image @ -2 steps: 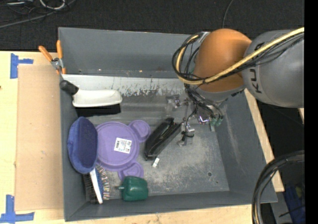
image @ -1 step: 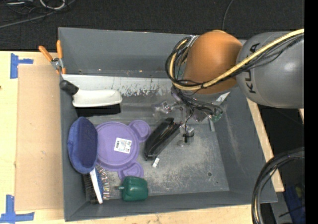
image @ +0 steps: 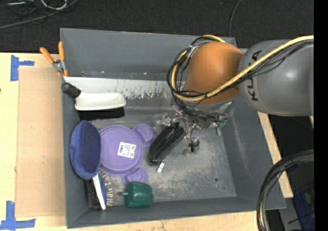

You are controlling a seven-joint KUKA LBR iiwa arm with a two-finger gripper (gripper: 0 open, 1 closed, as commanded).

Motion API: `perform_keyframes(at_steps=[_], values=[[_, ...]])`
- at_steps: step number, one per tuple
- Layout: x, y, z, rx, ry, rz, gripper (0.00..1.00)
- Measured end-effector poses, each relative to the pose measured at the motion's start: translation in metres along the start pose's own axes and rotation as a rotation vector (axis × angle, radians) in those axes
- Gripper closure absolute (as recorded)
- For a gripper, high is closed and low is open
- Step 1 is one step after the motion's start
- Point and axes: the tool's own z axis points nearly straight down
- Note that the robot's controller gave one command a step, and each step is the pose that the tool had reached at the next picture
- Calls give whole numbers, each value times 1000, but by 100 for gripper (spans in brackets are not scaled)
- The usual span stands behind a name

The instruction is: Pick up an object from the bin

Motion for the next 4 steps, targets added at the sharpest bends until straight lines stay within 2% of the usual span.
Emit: perform_keyframes(at_steps=[1, 2, 3, 4], values=[[0, -5, 42, 5, -7, -255, 0], [2, -14, 50, 2, -4, -226, 100], [2, -14, 50, 2, -5, -225, 100], [2, -13, 34, 1, -4, -224, 100]])
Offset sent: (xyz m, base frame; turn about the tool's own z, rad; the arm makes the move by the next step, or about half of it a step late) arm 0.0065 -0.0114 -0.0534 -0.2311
